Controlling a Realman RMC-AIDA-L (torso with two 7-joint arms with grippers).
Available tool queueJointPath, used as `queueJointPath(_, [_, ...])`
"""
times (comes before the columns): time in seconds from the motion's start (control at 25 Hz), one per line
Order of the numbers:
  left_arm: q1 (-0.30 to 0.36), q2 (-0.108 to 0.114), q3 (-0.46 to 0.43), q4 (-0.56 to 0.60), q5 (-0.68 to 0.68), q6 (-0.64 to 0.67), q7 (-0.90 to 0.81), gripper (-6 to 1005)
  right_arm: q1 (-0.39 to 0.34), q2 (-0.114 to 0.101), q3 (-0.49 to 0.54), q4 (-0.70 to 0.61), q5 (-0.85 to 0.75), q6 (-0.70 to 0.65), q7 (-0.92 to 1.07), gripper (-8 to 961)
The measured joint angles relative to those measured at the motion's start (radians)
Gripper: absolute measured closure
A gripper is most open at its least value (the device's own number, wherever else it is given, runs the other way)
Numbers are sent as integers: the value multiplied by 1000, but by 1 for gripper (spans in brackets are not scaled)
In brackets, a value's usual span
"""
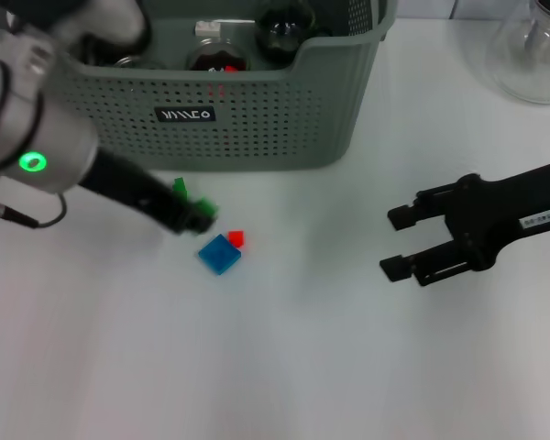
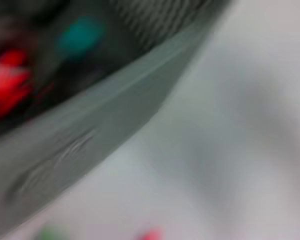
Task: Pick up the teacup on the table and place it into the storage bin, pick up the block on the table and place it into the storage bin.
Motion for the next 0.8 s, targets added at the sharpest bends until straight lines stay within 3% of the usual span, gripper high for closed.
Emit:
queueJointPath(0.16, [1, 6, -178, 50, -336, 46, 108, 806, 3, -18, 42, 50, 0, -4, 9, 113])
queueJointPath(0.28, [-59, 8, -280, 33, -420, 5, 175, 807, 4, -24, 70, 72, 0, -1, 11, 113])
queueJointPath(0.36, [-113, 14, -315, -3, -395, -55, 198, 807, 4, -25, 83, 74, 0, 0, 15, 113])
queueJointPath(0.44, [-189, 35, -324, -87, -286, -163, 202, 807, 4, -24, 91, 77, 0, 2, 20, 113])
queueJointPath(0.56, [-251, 55, -329, -185, -202, -238, 201, 807, 7, -20, 99, 82, 0, 6, 23, 113])
queueJointPath(0.72, [-350, 102, -333, -386, -91, -357, 194, 799, 10, -14, 100, 84, 0, 17, 23, 113])
queueJointPath(0.8, [-381, 112, -334, -451, -50, -394, 190, 786, 13, -13, 100, 85, 0, 18, 23, 113])
